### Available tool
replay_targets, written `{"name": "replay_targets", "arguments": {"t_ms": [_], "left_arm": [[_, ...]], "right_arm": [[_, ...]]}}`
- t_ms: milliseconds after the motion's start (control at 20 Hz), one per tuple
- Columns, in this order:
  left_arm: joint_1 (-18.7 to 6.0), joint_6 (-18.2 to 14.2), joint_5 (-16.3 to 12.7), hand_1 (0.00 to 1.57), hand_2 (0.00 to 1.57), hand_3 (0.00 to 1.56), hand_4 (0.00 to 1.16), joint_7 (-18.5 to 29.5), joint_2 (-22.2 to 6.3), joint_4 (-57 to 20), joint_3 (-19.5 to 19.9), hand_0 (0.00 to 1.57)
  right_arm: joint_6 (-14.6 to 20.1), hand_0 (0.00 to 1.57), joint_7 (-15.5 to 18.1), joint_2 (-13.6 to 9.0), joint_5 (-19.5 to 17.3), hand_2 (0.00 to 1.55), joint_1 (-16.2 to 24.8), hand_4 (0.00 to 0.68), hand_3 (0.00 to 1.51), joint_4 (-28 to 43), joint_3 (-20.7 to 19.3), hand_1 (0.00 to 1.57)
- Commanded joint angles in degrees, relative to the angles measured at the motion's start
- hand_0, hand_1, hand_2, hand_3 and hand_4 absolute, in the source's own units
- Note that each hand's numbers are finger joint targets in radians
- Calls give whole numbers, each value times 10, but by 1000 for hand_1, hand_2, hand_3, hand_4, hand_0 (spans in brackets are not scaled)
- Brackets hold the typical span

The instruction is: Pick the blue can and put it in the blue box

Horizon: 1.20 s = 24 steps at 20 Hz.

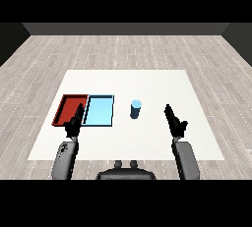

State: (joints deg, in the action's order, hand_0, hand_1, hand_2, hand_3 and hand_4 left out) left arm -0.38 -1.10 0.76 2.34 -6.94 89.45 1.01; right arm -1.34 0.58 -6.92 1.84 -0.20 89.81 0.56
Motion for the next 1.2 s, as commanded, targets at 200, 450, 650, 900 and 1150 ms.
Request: {"name": "replay_targets", "arguments": {"t_ms": [200,450,650,900,1150], "left_arm": [[-12,18,-17,0,0,0,0,-23,5,13,8,0],[-19,55,-62,0,0,0,0,174,22,42,27,0],[-40,61,-59,0,0,0,0,205,30,1,27,0],[10,61,-56,0,0,0,0,184,41,63,10,0],[-4,46,-51,0,0,0,0,168,49,75,6,0]], "right_arm": [[41,0,-9,18,-29,0,-155,0,0,-120,-28,0],[-43,0,132,31,55,0,-144,0,0,-116,-49,0],[-61,0,158,21,64,0,-194,0,0,-182,-68,0],[-32,0,145,36,51,0,-192,0,0,-163,-52,0],[-54,0,151,29,65,0,-197,0,0,-191,-57,0]]}}
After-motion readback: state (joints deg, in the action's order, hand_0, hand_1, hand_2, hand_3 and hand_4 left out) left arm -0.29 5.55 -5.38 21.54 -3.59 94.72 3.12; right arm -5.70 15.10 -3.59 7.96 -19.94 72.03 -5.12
